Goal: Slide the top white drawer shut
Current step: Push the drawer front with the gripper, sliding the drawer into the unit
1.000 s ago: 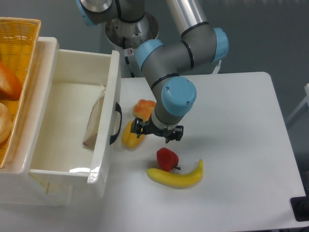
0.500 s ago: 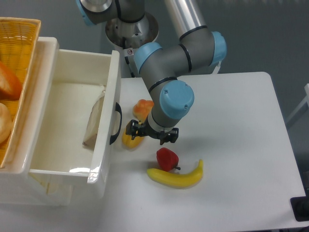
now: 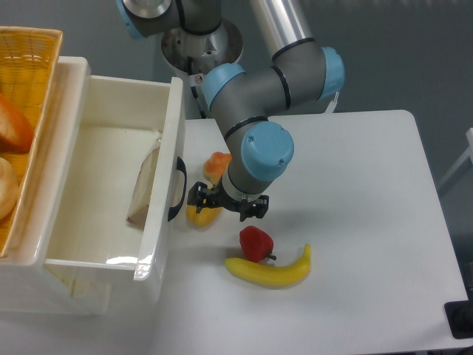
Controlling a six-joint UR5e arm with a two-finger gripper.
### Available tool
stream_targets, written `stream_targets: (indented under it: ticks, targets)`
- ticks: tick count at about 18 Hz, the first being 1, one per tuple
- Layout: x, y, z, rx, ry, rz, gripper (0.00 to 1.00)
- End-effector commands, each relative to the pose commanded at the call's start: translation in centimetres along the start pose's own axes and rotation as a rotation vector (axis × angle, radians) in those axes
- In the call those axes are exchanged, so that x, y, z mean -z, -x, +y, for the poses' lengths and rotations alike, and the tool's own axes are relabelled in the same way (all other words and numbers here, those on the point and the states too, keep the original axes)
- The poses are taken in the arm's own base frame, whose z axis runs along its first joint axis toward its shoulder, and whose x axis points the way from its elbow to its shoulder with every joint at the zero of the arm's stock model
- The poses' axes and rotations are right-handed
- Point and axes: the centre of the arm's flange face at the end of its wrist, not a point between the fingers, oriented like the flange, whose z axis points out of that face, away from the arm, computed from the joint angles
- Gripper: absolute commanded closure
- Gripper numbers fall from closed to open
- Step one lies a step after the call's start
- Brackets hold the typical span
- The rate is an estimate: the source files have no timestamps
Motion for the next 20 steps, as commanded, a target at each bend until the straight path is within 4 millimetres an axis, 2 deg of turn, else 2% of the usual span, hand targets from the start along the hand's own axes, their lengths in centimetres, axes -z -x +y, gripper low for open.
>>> stream_targets:
  ticks: [14, 20]
  targets:
    - [0.3, -1.4, -0.2, -0.028, -0.002, 0.0, 0.0]
    - [0.4, -2.8, -0.3, -0.047, -0.007, 0.006, 0.0]
